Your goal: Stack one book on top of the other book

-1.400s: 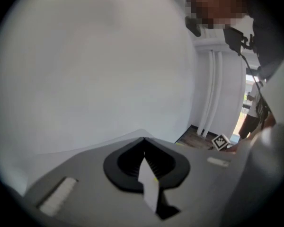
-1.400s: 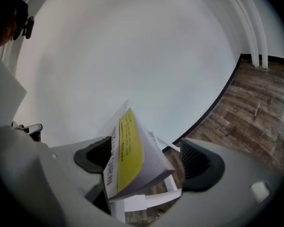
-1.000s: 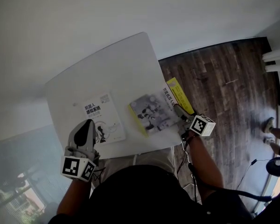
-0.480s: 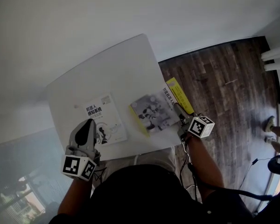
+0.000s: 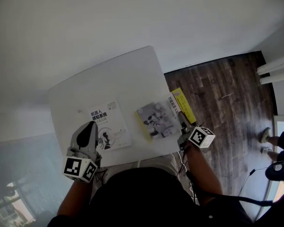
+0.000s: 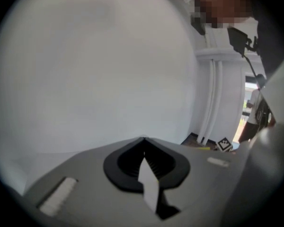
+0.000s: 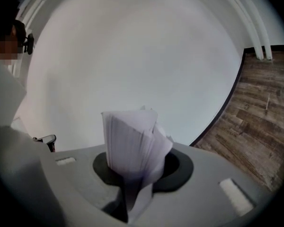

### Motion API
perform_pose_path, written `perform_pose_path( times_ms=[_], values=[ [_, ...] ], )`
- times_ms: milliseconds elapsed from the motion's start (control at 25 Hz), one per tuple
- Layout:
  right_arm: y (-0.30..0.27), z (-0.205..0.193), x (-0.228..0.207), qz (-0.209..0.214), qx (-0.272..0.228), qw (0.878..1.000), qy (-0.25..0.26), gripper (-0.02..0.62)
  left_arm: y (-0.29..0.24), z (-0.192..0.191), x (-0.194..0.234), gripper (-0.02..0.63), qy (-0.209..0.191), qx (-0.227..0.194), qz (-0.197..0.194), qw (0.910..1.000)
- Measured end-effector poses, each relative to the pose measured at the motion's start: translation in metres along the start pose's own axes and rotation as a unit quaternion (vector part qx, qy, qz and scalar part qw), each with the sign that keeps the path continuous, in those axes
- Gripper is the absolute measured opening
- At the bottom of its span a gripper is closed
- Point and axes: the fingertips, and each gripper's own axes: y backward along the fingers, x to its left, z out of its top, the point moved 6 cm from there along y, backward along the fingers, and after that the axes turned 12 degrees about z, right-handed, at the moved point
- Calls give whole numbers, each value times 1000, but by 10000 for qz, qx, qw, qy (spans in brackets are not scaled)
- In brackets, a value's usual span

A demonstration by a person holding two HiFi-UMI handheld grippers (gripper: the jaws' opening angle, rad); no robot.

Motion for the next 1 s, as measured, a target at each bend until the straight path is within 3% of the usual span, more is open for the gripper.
perform_pose_path(
  times_ms=[560, 1000],
  values=[
    [5, 25, 68, 49, -446, 9977, 505, 79, 37, -7, 43, 2, 237, -332, 72, 9991],
    [0, 31, 123, 303, -602, 9934, 927, 74, 60, 1, 62, 3, 121, -633, 96, 9979]
  ],
)
